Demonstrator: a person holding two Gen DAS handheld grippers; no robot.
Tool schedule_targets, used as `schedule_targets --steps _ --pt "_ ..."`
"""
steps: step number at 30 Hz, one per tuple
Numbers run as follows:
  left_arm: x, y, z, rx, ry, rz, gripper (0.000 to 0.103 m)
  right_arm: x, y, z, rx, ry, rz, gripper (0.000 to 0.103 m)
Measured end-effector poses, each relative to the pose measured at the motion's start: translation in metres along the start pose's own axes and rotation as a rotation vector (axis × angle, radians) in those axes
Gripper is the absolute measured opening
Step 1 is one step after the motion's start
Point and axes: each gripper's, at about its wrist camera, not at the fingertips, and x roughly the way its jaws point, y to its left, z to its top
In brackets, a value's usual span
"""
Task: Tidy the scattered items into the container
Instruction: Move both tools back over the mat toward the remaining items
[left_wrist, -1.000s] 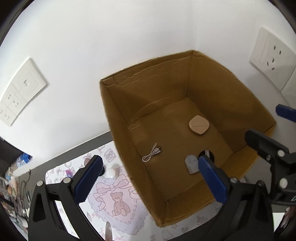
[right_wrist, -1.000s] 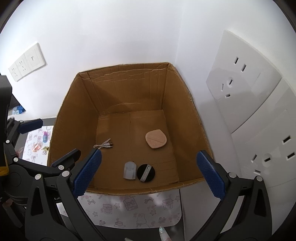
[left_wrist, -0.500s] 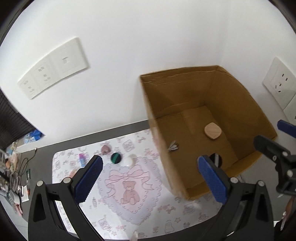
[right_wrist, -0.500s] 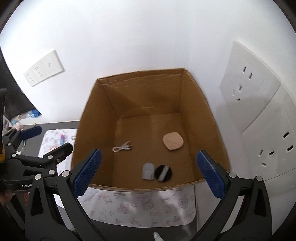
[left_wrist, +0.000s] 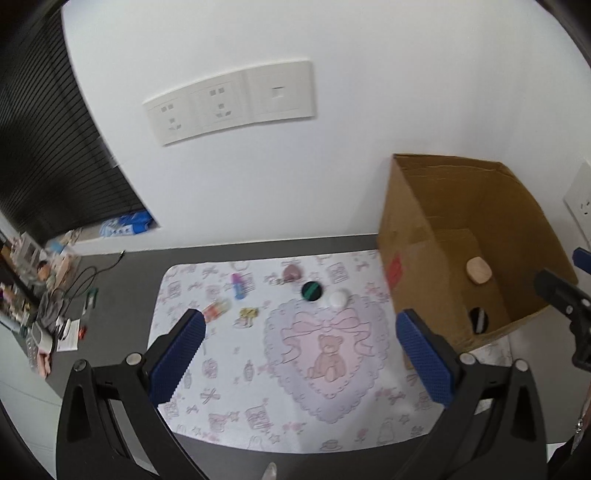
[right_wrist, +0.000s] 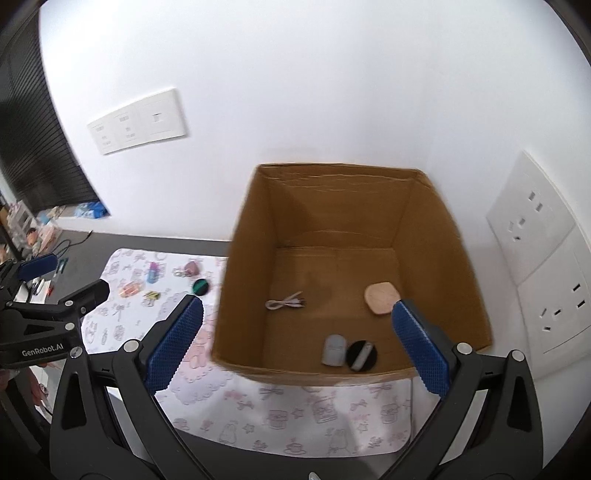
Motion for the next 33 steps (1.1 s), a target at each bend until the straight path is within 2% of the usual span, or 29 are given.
schedule_targets --steps 8,19,26,33 --pt "0.001 0.064 -0.012 -0.019 0.005 0.000 0.103 -0.005 0.060 -0.006 -0.042 -0.013 0.011 0.103" --pt "0.019 0.151 -0.022 0.015 0.033 -0.021 0.103 0.002 0.156 -0.024 -0.046 -0.017 -0.018 0.103" --pt "0.047 0.166 -0.027 0.043 0.086 -0.038 0.103 0.026 0.194 -0.025 -0.073 0.029 -0.026 0.103" --pt "0.085 0.154 -0.028 0.072 0.102 -0.064 0.103 0.059 0.197 -0.022 -0.099 0.062 -0.013 0.103"
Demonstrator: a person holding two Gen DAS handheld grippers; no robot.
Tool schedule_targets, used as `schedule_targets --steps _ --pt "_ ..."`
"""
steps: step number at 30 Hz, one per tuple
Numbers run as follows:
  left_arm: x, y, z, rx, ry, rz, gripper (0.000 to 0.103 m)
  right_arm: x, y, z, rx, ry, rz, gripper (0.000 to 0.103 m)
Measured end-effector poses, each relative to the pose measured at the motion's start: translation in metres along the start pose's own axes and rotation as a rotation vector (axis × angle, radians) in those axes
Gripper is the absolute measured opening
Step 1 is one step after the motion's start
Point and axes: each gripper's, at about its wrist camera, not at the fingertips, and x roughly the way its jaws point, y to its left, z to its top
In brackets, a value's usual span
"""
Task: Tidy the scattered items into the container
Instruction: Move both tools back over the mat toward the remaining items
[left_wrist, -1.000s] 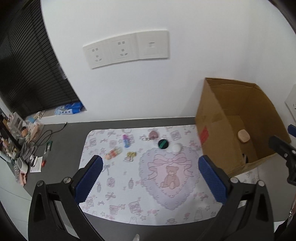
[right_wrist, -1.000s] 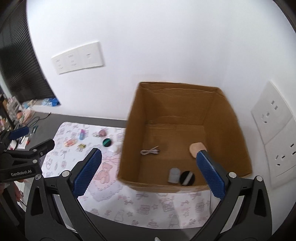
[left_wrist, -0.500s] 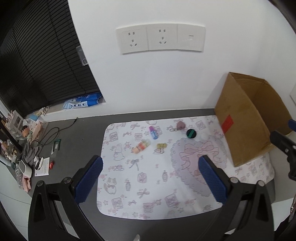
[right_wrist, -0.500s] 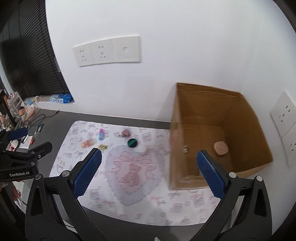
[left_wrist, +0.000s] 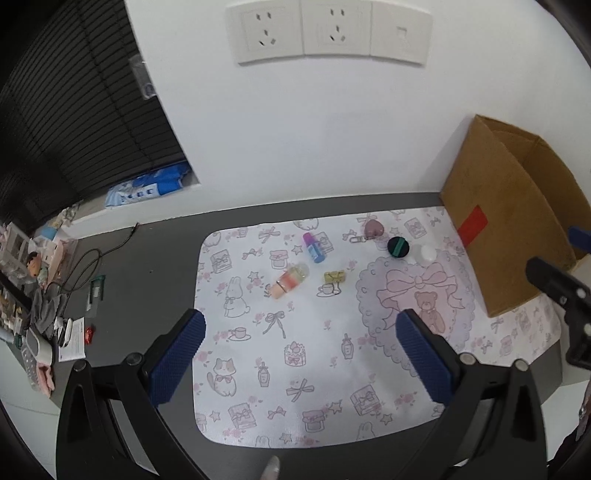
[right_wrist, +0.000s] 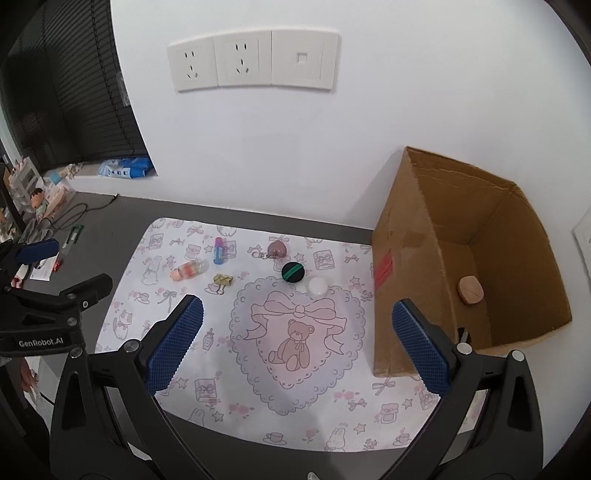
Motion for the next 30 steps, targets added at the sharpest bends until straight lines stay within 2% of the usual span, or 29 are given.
schedule_targets --steps 2,10,17,30 --pt "0.016 -0.005 0.002 0.013 0.013 0.002 0.103 0.013 -0.004 0.002 0.006 0.006 0.005 0.103" --pt "0.076 -0.019 0.002 0.023 0.097 -0.069 0.103 0.067 -0.011 0.004 0.009 0.070 -0.007 0.103" --pt "0.123 -0.023 0.005 0.017 0.108 -0.075 0.103 0.114 -0.020 0.000 0.002 0.119 -0.006 0.103" --pt "0.224 -0.033 -0.001 -0.008 0.183 -0.089 0.103 0.216 -0.040 -0.018 0.035 0.208 -0.005 0.103"
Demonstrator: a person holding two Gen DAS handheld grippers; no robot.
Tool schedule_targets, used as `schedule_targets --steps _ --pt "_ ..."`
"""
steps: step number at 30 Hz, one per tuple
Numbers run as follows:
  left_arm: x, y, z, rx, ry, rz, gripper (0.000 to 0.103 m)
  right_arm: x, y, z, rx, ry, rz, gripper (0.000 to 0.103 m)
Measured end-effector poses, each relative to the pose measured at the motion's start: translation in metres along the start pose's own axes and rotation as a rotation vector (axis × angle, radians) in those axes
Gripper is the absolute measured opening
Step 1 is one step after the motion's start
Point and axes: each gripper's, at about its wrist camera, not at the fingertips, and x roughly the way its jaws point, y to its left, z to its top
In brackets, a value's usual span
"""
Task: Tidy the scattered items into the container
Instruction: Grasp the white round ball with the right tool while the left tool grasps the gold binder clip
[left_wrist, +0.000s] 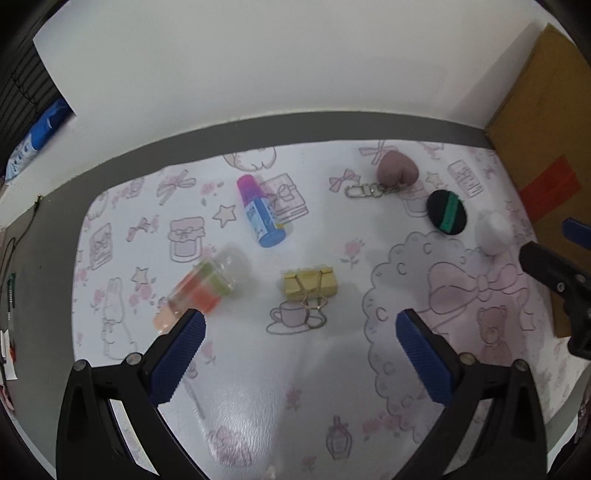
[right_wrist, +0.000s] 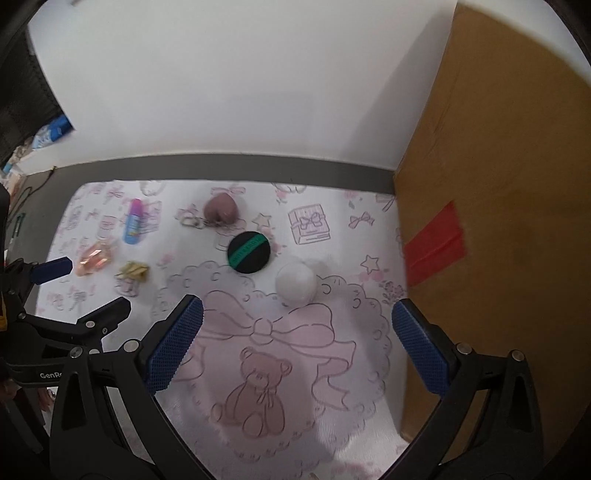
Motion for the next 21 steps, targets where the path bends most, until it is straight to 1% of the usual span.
schedule_targets --steps 4,6,11,15,21 --pt "0.023 0.001 0.000 -0.008 0.019 -0.005 0.103 0.033 -0.002 -0.002 0.003 0.028 0.005 0.103" --pt "0.023 0.001 0.001 -0.010 -0.014 -0.005 0.103 0.047 -0.002 -0.004 0.000 0.042 0.003 0.103" --pt "0.022 0.000 0.004 -0.017 -0.042 -0.002 0.103 0.072 -0.002 -0.007 0.002 0.075 0.002 0.103" --pt "0.020 0.001 0.002 -0.020 -0.057 -0.002 0.103 0.073 0.000 -0.007 -0.007 0.057 -0.005 0.103" --pt "0.016 0.001 0.000 -0.051 -0.073 0.010 0.103 0.074 0.002 -0.008 -0.006 0.055 -0.008 0.103"
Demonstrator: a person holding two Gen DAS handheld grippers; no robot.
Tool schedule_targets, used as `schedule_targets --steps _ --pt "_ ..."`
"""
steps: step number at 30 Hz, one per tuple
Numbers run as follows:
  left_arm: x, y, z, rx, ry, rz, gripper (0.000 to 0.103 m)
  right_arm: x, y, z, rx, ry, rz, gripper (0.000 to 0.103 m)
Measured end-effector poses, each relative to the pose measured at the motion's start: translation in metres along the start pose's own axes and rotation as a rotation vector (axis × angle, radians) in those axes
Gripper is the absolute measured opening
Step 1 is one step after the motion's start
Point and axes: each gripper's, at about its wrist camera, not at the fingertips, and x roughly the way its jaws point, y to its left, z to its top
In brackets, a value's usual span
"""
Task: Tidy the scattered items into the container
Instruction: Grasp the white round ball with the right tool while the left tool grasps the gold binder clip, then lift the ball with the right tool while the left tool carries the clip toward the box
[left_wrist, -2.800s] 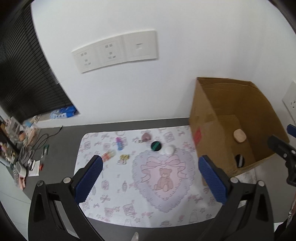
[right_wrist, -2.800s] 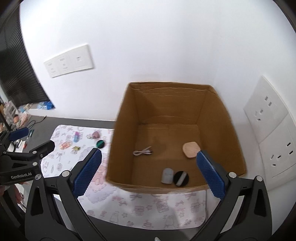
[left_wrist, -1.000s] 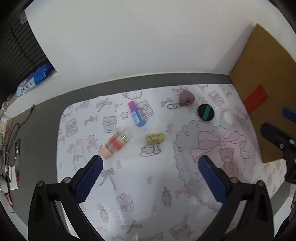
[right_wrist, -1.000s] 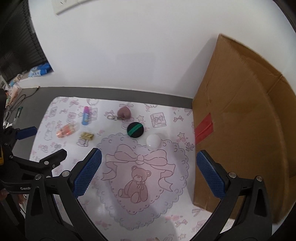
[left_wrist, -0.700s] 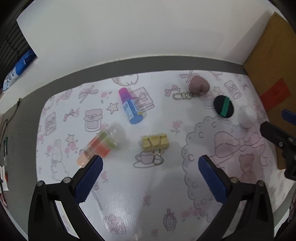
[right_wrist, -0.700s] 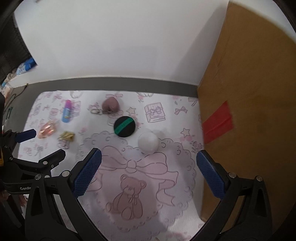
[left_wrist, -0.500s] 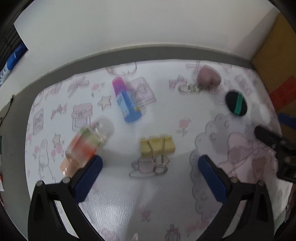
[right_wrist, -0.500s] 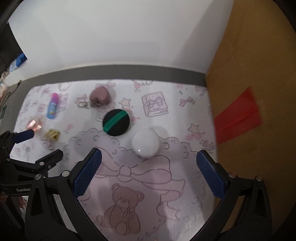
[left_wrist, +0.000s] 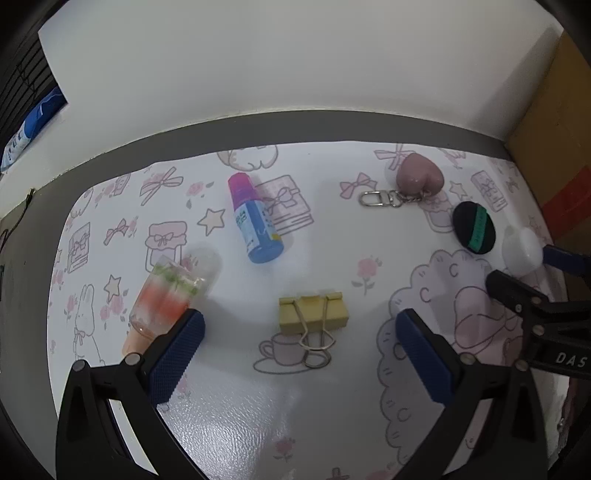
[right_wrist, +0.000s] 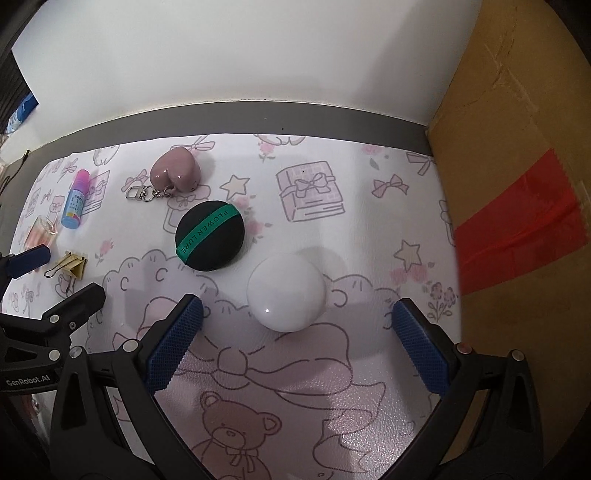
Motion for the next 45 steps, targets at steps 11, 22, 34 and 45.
schedule_targets --steps 11,22,34,45 --pt "-0.016 -0.008 0.001 0.033 0.005 -0.014 0.035 -0.008 0.006 -0.003 -0.034 0.011 0.017 0.078" --pt "-0.023 -0.005 0.005 0.023 0.026 -0.021 0.031 -0.011 0.000 0.004 -0.062 0.014 0.025 0.035" --pt "-0.032 0.004 0.004 0.013 0.030 -0.009 0.031 -0.011 -0.023 0.010 -0.058 0.000 0.064 0.035" --pt "-0.054 -0.035 -0.019 0.005 0.006 0.007 0.031 -0.028 -0.018 0.007 -0.039 -0.026 0.052 0.035"
